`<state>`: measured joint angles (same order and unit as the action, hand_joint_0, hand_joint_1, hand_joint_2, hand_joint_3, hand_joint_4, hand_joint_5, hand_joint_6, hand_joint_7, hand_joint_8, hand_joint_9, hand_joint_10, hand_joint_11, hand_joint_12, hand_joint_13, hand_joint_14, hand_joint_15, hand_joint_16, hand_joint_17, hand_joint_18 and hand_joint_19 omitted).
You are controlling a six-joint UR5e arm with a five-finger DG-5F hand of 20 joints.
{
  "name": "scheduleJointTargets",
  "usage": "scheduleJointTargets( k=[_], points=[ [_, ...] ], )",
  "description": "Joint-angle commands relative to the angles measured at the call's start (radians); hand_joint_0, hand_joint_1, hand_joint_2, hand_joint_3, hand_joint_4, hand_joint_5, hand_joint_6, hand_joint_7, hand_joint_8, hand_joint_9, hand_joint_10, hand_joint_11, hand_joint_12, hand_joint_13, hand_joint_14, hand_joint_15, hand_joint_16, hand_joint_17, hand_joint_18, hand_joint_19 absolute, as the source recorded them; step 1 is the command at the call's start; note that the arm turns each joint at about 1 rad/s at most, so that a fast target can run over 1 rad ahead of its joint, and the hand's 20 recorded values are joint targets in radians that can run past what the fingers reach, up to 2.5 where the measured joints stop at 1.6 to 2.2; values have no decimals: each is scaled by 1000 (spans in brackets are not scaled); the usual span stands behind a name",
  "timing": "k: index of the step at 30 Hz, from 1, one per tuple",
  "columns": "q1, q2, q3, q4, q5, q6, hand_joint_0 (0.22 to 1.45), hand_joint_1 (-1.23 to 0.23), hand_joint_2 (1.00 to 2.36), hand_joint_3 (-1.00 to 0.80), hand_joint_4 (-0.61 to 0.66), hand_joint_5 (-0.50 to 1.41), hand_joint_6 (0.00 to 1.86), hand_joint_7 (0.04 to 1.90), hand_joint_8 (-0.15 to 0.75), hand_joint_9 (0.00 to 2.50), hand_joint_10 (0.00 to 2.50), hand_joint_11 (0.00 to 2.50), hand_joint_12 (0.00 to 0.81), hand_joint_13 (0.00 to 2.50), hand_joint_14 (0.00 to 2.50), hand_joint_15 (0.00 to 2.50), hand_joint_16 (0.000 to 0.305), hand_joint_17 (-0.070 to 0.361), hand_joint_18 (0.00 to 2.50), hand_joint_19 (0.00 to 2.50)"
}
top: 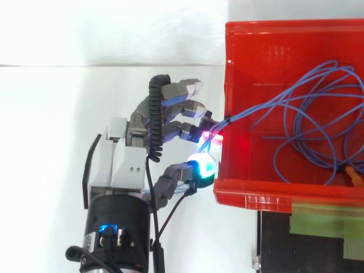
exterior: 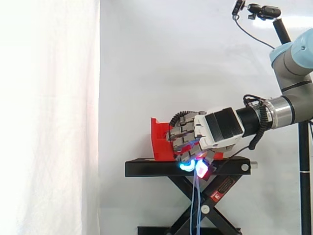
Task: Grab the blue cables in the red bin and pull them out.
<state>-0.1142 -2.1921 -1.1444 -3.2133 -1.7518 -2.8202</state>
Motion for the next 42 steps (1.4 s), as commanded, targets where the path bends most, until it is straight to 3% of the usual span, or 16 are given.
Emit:
scheduleJointTargets(
  k=[1, 11, 17, 23, 26, 29, 34, 36, 41, 42],
  points=[
    [2, 0, 0, 7, 0, 0, 883, -789, 1000, -1000, -2, 894, 211, 813, 249, 766, 23, 929, 340, 631, 21, 563, 42, 94, 589, 636],
    [4, 0, 0, 1, -8, 0, 928, -761, 1000, -1000, 7, 904, 261, 808, 249, 787, 22, 922, 336, 645, 20, 561, 42, 93, 608, 623],
    [7, 0, 0, -10, -54, 17, 938, -757, 1000, -1000, 4, 896, 325, 790, 253, 796, 22, 916, 339, 656, 21, 554, 42, 94, 618, 611],
    [13, 0, 0, -17, -77, 104, 943, -753, 1000, -1000, 1, 883, 380, 778, 253, 800, 23, 915, 340, 662, 19, 555, 42, 94, 625, 610],
    [18, 0, 0, -20, -103, 224, 944, -752, 1000, -1000, 6, 878, 398, 774, 254, 800, 22, 924, 341, 662, 21, 554, 42, 94, 629, 611],
    [24, 0, 0, -20, -146, 399, 944, -752, 1000, -1000, 4, 875, 411, 767, 254, 800, 23, 926, 342, 661, 21, 550, 42, 94, 629, 610],
    [28, 0, 0, -20, -179, 546, 944, -751, 1000, -1000, 8, 872, 422, 760, 254, 801, 22, 922, 340, 662, 19, 554, 42, 94, 629, 609],
    [33, 0, 0, -20, -204, 658, 945, -751, 1000, -1000, 8, 871, 428, 757, 252, 801, 23, 924, 340, 662, 19, 554, 42, 94, 629, 610],
    [36, 0, 0, -20, -229, 816, 944, -752, 1000, -1000, 9, 869, 433, 753, 256, 801, 22, 914, 340, 660, 19, 552, 42, 94, 628, 609],
    [38, 0, 0, -22, -233, 880, 944, -751, 1000, -1000, 6, 869, 434, 753, 254, 800, 23, 923, 339, 660, 19, 552, 42, 94, 629, 610]
  ],
)
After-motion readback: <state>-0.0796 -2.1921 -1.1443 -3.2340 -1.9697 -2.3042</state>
